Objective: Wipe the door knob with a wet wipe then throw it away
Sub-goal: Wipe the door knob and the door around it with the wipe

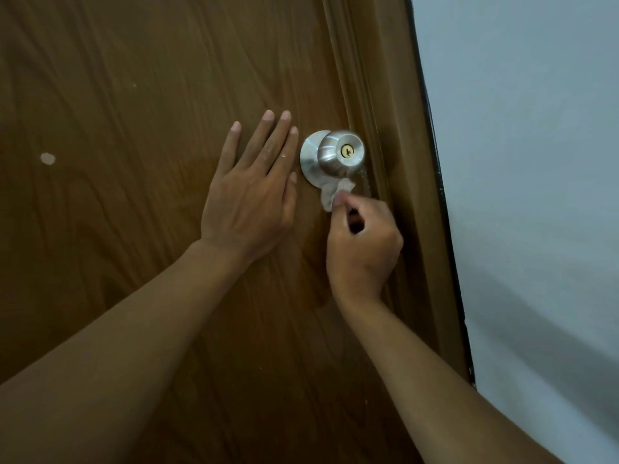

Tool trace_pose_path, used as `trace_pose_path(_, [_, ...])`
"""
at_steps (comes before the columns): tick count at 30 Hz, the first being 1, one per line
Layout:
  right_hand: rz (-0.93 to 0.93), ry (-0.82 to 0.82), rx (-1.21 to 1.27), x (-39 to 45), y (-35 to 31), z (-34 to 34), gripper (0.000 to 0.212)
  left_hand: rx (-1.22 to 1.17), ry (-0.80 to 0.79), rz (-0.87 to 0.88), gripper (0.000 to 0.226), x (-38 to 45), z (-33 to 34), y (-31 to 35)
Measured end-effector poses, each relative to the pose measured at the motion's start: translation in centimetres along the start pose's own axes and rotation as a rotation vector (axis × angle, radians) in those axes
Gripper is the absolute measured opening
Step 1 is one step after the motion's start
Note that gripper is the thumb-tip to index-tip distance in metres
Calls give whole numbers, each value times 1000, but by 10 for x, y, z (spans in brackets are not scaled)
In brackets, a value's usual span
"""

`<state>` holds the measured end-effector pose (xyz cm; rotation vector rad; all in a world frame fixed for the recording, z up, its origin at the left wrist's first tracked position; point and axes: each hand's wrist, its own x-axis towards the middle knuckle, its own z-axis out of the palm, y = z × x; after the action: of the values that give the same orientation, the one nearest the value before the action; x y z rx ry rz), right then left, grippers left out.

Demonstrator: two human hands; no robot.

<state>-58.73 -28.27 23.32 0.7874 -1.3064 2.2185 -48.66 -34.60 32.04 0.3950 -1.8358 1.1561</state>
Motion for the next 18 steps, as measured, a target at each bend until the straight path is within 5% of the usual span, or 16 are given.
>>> trace_pose_path(3, [-116, -40, -47, -17, 13, -6, 17, 25, 5, -2, 56, -2, 3, -1])
trace_pose_path(9, [24, 99, 8, 20, -2, 12, 18, 11, 12, 0, 56, -2, 4, -1])
trace_pose_path(18, [-105, 72, -178, 19, 8, -6, 18, -6, 29, -3, 56, -3, 4, -2])
